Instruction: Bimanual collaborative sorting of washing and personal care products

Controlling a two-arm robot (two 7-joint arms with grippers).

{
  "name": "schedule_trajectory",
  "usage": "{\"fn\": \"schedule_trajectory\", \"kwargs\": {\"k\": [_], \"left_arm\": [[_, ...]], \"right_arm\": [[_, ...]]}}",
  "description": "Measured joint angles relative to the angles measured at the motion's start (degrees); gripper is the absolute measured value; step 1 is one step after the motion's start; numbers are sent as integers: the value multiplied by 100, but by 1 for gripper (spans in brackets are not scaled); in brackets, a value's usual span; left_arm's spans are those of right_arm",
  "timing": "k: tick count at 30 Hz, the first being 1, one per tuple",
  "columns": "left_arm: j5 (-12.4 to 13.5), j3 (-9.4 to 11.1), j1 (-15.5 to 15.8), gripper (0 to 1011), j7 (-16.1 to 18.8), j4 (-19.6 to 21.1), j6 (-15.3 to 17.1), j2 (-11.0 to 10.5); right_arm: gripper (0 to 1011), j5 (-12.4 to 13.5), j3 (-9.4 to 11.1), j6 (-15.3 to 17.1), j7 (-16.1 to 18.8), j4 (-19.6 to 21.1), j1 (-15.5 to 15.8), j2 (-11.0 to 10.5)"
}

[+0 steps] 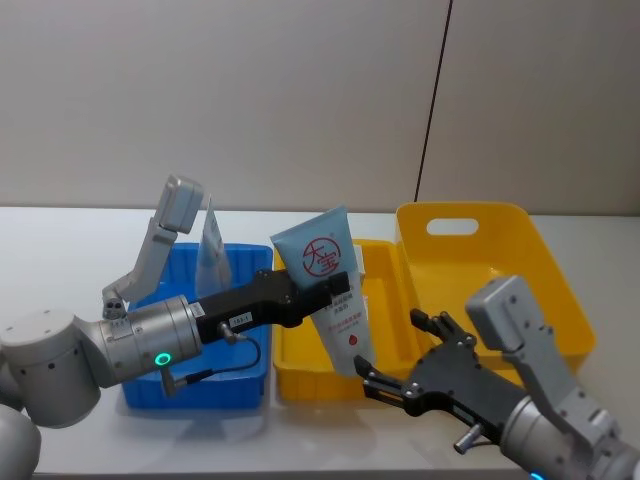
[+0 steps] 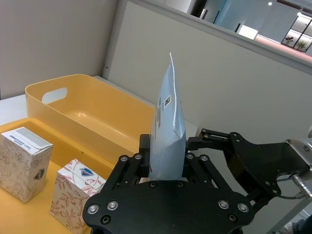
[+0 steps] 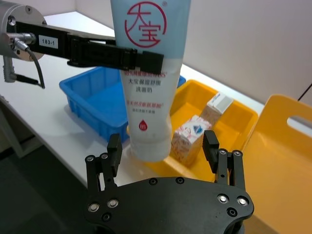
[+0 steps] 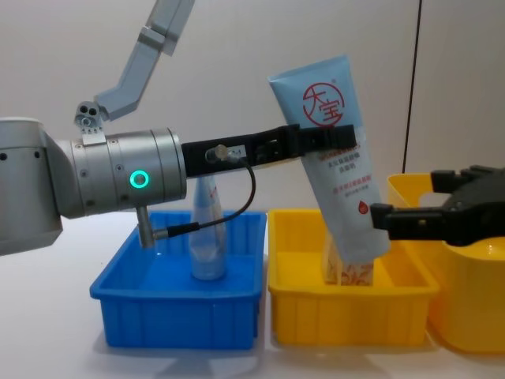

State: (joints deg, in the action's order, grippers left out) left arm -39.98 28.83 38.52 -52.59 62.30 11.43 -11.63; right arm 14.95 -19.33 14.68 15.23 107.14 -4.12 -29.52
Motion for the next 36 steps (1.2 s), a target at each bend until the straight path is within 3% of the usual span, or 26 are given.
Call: {"fn": "schedule_trajectory", "kwargs": {"k": [9, 26, 32, 36], "left_arm": [[0, 0, 0, 284, -5, 0, 0, 1], [1, 0, 0, 285, -5, 0, -1, 1], [1, 0, 0, 285, -5, 0, -1, 0], [1, 0, 0, 284, -5, 0, -1, 0]], "right_arm": [[1003, -413, -313, -229, -122, -342, -289, 267], [1003, -946, -700, -285, -368, -1080, -760, 808], [912, -1069, -763, -305, -457, -1253, -847, 933], [793, -1129, -797, -313, -504, -1340, -900, 1003]]}}
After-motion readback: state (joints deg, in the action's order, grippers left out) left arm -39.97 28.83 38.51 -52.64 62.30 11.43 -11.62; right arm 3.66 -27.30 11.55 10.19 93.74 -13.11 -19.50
